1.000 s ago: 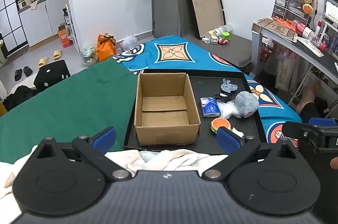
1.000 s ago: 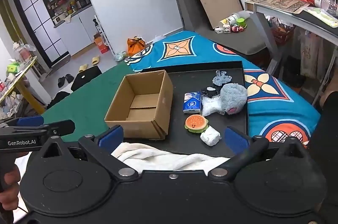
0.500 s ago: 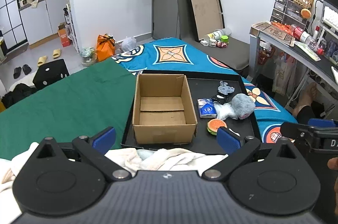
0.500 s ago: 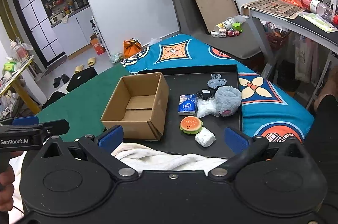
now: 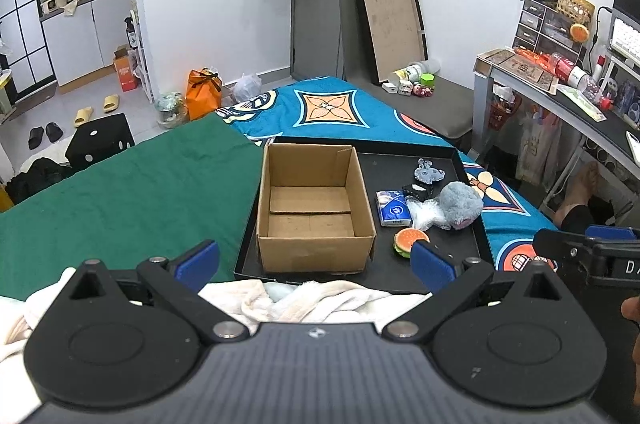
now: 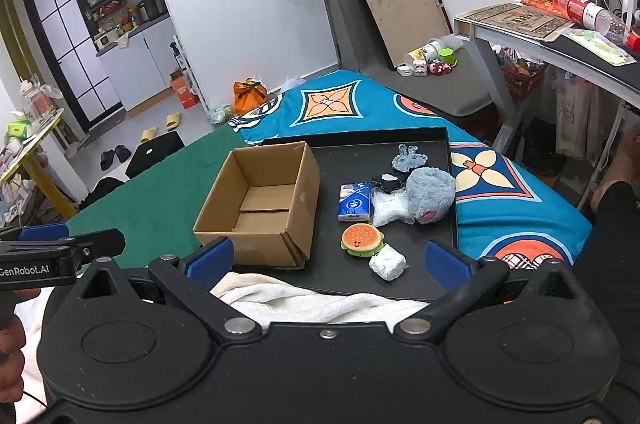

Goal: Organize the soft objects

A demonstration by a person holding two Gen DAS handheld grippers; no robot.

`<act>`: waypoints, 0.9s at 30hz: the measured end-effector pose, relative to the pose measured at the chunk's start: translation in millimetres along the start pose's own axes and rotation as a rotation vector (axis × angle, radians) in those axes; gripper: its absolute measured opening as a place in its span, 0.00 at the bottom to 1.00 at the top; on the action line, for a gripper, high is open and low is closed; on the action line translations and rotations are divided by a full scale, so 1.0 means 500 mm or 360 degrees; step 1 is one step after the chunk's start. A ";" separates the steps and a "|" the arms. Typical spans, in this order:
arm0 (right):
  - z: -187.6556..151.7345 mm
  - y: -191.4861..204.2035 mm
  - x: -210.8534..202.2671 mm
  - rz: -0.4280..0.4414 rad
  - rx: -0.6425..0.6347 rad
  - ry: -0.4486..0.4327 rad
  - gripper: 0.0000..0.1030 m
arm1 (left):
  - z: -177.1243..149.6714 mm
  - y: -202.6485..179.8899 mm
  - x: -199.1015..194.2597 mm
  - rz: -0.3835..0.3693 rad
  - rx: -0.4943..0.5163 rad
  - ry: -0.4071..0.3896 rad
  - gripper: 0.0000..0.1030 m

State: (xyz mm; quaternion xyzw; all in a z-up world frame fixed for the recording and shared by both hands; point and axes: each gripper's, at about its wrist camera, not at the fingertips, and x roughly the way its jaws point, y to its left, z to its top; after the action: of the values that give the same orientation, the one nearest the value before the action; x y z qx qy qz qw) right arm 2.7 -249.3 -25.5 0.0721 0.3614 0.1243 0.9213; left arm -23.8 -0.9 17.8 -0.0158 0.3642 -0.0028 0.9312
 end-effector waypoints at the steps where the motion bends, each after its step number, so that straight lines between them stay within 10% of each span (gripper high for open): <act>1: 0.000 0.000 0.000 -0.0001 0.0001 -0.0002 1.00 | -0.002 0.001 0.000 0.0000 0.0000 -0.0001 0.98; 27: -0.009 -0.002 0.000 -0.0029 0.0001 -0.0006 1.00 | -0.010 0.007 -0.001 -0.0001 0.0001 -0.0002 0.98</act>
State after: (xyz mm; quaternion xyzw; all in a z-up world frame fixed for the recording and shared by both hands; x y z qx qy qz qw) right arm -0.3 -250.0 -29.2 0.0693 0.3604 0.1155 0.9230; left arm -27.8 2.3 14.4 -0.0157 0.3634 -0.0032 0.9315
